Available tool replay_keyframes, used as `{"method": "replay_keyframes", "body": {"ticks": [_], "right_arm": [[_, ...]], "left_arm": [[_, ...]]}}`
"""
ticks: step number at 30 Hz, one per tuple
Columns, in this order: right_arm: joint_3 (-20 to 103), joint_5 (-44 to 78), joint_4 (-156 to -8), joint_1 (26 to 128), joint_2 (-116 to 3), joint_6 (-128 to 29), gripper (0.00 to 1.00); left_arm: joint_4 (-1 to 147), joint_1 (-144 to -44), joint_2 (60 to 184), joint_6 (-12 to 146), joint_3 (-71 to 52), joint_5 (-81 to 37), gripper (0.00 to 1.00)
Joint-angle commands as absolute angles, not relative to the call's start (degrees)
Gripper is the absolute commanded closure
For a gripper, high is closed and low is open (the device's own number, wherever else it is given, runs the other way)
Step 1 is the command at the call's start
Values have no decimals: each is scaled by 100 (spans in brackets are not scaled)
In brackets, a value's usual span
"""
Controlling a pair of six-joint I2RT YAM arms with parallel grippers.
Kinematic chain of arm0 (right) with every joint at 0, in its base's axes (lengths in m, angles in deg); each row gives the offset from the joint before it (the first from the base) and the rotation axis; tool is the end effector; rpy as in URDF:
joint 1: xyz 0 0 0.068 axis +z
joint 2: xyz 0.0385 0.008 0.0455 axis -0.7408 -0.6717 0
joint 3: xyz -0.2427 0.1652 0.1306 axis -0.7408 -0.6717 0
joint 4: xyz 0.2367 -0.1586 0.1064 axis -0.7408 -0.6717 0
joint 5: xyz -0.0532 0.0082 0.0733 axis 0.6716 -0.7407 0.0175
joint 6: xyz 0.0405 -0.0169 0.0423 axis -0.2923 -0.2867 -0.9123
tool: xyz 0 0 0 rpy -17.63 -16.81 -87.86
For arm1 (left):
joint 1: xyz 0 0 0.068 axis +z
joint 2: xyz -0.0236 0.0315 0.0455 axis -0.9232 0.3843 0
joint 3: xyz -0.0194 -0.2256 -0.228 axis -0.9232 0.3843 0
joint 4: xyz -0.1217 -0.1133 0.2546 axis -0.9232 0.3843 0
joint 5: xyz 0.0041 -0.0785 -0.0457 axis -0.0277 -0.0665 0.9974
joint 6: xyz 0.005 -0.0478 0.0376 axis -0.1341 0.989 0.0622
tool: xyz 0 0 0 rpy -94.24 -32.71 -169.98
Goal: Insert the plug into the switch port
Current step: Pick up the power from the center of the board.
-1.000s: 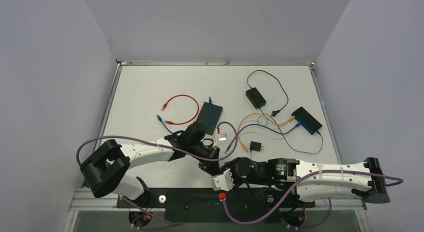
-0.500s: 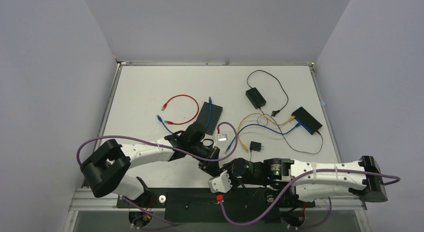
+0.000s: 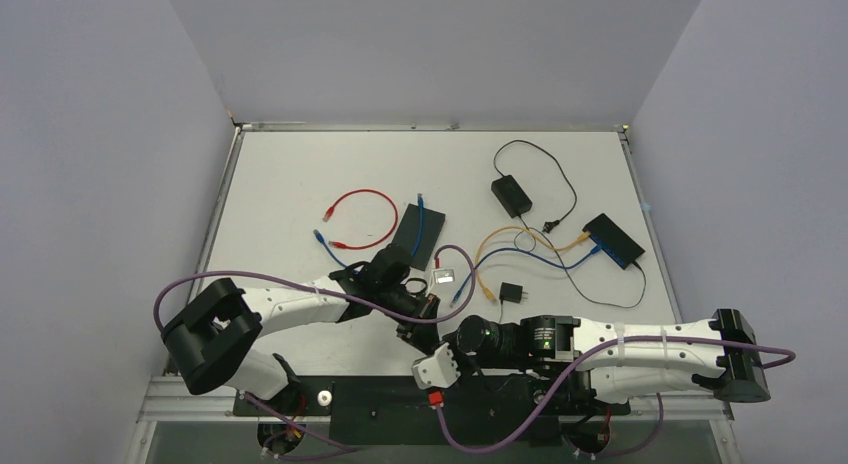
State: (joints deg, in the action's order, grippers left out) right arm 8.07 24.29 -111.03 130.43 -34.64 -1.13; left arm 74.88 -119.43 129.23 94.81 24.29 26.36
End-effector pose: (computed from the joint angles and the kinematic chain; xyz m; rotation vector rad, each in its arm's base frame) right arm 0.0305 0.2345 0.2678 -2.1278 1.1334 0.3356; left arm 0.1544 -0.2598 0.1952 -0.8113 -2.3596 1.6492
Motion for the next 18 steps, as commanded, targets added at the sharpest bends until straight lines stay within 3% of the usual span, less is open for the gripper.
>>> {"method": "replay_keyframes", "body": {"ticks": [1, 4, 7, 10, 13, 18], "right_arm": [[1042, 2216, -10918, 13111, -3487, -131, 90], [1041, 2181, -10931, 13135, -3492, -166, 100], [1045, 2142, -10939, 13159, -3527, -223, 100], [1025, 2184, -10958, 13164, -3525, -377, 100], [962, 2292, -10955, 13165, -3482, -519, 100], [799, 2725, -10865, 13165, -3286, -861, 100]], "left_arm": [[7153, -11961, 12941, 9442, 2402, 2812, 100], [7112, -11952, 12944, 9466, 2400, 2813, 100], [7104, -11952, 12904, 9469, 2392, 2760, 99], [7206, -11904, 12787, 9423, 2374, 2580, 89], [7448, -11825, 12637, 9254, 2336, 2353, 71], [7853, -11515, 12158, 9110, 2353, 1610, 63]]}}
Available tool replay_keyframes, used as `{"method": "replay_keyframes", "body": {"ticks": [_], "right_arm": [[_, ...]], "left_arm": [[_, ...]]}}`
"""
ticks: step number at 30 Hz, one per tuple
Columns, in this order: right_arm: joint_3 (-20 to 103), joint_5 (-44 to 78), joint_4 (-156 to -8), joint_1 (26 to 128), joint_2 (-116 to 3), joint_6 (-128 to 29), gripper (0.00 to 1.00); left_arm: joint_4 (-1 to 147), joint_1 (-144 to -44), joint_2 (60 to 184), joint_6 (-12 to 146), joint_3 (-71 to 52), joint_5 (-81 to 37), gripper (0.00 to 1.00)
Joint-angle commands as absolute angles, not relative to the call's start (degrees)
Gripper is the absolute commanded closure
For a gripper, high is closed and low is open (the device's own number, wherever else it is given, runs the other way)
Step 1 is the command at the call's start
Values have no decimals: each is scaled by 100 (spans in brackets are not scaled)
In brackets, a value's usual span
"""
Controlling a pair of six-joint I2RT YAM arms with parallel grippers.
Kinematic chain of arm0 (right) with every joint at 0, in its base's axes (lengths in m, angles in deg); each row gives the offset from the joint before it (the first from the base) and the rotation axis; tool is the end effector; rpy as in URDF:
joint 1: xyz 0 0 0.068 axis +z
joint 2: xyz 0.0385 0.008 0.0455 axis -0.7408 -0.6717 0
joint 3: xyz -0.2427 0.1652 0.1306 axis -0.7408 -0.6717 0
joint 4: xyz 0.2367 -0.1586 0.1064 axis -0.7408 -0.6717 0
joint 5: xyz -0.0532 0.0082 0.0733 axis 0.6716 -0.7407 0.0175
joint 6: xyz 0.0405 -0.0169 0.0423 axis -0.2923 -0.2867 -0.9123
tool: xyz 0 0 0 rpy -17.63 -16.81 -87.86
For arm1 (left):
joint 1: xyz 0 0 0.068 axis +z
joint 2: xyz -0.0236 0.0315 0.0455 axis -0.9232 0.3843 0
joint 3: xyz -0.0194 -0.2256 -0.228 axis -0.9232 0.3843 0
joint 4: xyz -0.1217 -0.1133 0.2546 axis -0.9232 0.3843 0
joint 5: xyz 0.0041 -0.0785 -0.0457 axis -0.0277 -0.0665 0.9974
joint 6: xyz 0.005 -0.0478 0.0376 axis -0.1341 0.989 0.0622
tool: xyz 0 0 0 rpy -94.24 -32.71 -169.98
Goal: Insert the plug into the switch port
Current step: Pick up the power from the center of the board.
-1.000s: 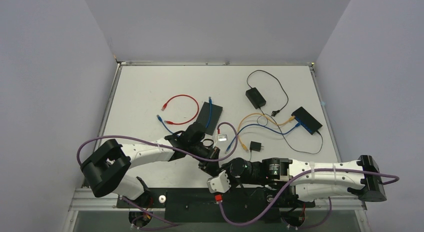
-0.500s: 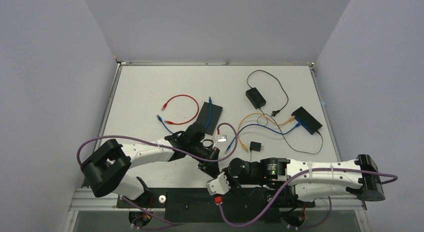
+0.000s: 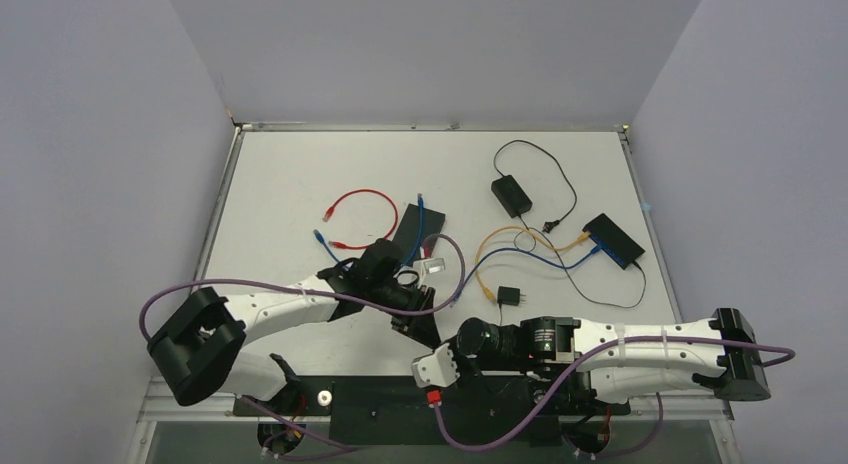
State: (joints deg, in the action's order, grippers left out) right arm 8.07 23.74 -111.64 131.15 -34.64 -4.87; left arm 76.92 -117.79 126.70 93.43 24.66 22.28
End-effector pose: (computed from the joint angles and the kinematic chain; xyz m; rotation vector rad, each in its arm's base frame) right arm 0.0270 0.2340 0.2669 -2.1157 1.1942 0.3781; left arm 0.1595 -0.2496 0.2009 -0.7942 -2.4683 1.6463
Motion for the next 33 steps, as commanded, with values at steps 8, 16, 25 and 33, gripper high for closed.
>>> {"method": "replay_keyframes", "body": {"ticks": [8, 16, 25, 33], "right_arm": [[480, 3732, -10540, 13065, -2933, -1512, 100], [283, 4501, -9327, 12150, -2923, -2647, 100], [277, 4703, -8463, 11664, -3424, -3097, 100], [91, 4618, -8025, 11608, -3504, -3385, 100]], "left_arm": [[7290, -10434, 11202, 9648, 2996, 681, 55], [6617, -10308, 11532, 9966, 3228, 440, 53], [5853, -10095, 12697, 10165, 3255, 89, 57], [5617, -9818, 13530, 10112, 3071, -295, 61]]}}
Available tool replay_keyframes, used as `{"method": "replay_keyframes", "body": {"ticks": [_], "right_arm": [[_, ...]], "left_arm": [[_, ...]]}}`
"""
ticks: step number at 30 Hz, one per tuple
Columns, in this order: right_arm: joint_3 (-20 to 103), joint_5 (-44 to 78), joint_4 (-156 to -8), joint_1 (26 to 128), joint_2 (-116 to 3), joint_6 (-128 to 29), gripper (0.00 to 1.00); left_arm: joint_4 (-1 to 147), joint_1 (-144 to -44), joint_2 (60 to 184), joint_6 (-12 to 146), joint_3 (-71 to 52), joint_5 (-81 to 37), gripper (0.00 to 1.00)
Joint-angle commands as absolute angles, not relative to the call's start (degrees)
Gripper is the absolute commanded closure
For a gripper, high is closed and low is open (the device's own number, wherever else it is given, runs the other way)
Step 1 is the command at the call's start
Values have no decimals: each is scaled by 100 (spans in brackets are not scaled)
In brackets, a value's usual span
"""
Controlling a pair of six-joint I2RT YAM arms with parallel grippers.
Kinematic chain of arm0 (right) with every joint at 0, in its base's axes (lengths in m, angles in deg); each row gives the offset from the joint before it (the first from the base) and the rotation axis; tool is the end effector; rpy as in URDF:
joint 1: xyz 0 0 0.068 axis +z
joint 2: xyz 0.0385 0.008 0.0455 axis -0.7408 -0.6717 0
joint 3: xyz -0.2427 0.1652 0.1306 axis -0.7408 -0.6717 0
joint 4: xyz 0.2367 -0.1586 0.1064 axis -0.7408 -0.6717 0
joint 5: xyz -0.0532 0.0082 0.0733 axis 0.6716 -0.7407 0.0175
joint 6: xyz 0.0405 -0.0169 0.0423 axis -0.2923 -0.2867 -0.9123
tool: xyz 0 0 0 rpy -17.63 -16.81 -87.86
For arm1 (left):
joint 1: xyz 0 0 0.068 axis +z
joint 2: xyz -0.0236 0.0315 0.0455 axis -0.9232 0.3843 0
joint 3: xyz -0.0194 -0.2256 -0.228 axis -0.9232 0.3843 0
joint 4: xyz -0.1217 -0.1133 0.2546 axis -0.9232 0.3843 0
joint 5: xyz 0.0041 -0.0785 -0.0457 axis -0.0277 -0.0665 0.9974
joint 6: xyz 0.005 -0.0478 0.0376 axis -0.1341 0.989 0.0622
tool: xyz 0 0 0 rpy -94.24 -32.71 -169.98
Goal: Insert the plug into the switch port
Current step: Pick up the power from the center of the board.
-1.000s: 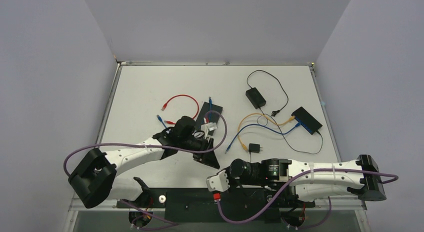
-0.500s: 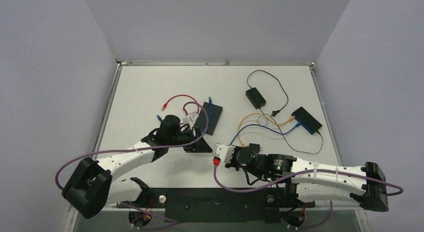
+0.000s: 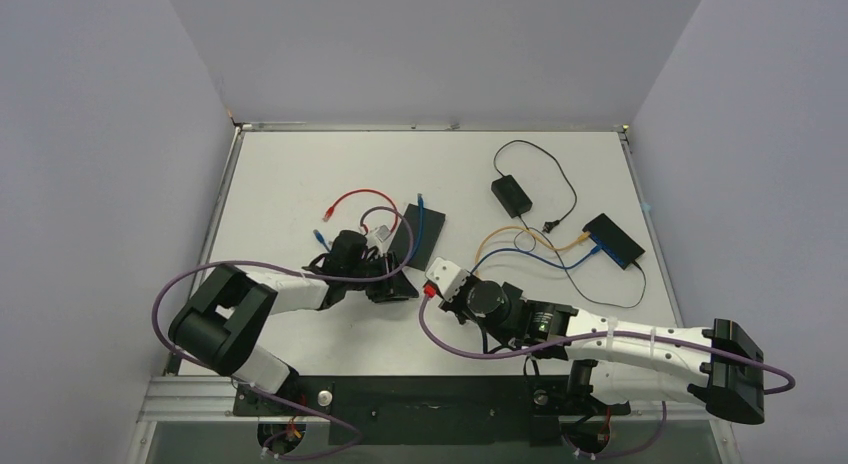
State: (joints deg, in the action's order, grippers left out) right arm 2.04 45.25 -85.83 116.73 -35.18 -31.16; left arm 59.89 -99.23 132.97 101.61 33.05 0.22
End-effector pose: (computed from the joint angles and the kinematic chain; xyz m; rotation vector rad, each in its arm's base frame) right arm 0.1069 0.2316 0.2680 -1.1289 1.6907 0.2558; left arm 0.2368 -0.1743 0.1407 -0.0165 2.5428 -1.2465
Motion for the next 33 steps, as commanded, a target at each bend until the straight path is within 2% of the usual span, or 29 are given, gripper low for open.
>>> {"method": "replay_keyframes", "body": {"ticks": [1, 16, 27, 33], "right_arm": [[80, 4633, -8011, 11604, -3497, -3432, 100], [-345, 4542, -7706, 11360, -3184, -3592, 100], [-505, 4312, -7535, 11140, -3136, -3585, 100], [-550, 4217, -7412, 11065, -3222, -3640, 100]], "left_arm": [[5662, -9813, 13563, 10093, 3009, -478, 61], [6847, -9329, 13726, 9434, 2149, -2531, 62], [6864, -9001, 13873, 9433, 1583, -2675, 62], [6489, -9012, 14349, 9490, 1241, -2179, 62]]}}
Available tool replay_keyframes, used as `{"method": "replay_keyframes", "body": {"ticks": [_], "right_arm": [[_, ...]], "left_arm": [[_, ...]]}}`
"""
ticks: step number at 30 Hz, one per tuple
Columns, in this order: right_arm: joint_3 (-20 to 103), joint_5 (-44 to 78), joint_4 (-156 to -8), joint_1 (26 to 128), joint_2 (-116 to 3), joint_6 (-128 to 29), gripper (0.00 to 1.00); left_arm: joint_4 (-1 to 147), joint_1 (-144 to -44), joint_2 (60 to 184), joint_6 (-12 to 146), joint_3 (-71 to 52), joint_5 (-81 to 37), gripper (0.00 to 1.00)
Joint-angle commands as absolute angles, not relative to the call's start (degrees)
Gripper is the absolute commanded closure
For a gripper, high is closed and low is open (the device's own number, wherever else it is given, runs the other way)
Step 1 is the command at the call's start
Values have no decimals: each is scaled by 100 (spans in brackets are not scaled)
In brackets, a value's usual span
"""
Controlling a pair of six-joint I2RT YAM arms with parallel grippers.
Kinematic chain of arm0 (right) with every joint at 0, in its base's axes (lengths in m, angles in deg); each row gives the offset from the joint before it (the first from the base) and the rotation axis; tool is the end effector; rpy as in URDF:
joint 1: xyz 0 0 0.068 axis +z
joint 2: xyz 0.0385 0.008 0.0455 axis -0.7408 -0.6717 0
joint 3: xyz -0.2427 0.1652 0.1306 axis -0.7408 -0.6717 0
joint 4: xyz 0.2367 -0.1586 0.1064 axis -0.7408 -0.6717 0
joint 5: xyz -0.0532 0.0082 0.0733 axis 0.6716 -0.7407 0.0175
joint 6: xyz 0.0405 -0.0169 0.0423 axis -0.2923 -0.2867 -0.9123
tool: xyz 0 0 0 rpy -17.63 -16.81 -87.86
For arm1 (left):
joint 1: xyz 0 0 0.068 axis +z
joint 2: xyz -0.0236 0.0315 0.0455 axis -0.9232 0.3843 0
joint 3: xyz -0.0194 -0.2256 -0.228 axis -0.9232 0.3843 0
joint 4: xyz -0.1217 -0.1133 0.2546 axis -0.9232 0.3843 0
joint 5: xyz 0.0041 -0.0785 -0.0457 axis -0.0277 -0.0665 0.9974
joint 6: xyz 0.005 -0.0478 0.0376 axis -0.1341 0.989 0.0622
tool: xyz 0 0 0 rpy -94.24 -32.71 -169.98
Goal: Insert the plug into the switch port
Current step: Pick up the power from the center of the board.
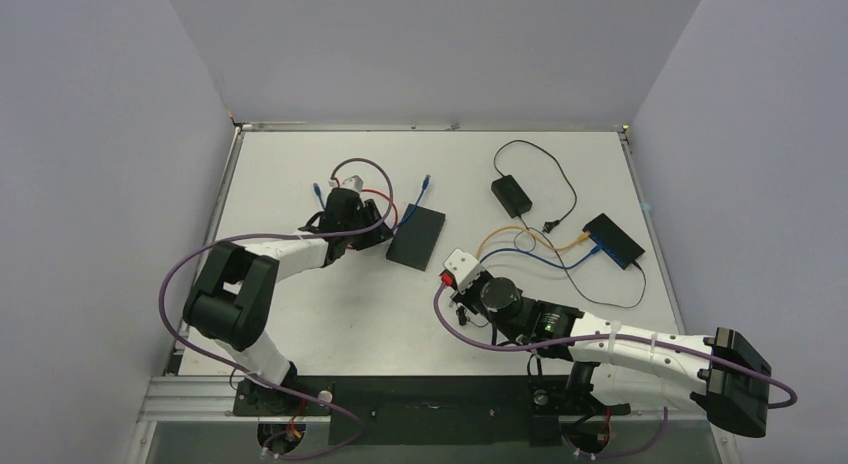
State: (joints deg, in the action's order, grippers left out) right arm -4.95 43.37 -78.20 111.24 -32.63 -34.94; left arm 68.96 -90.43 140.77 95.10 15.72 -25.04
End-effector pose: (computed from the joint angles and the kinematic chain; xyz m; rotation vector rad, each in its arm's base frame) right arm 0.1209 0.2082 0.2441 -0.9738 1.7351 0.2975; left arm 0.3416 -0.1498 0.1746 -0.3021 2.3625 -0.6553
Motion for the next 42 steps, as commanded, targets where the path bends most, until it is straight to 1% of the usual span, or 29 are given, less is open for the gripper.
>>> {"method": "replay_keyframes", "body": {"ticks": [1, 8, 15, 24, 29, 36, 42], "right_arm": [[-558, 4208, -7397, 11065, -3233, -3649, 100], [-637, 4148, -7294, 11056, -3261, -3707, 100], [-699, 4120, -7238, 11056, -3265, -3741, 100], [-740, 4353, -7298, 10996, -3263, -3874, 100], [-763, 4474, -7442, 10793, -3165, -4070, 100], [-782, 4411, -7528, 10628, -3071, -4164, 100], [-763, 4474, -7627, 10497, -3092, -4425, 100]], "left_arm": [[6441, -9014, 14474, 9510, 1208, -2003, 62], [6212, -9100, 15018, 9569, 877, -1467, 62], [6176, -9191, 15299, 9580, 552, -1368, 62], [6579, -9360, 15979, 9157, -373, -1163, 63], [7077, -9559, 16122, 8533, -774, -1138, 65], [7260, -9847, 16071, 8130, -631, -1069, 67], [7139, -9944, 15734, 8214, 133, -971, 69]]}}
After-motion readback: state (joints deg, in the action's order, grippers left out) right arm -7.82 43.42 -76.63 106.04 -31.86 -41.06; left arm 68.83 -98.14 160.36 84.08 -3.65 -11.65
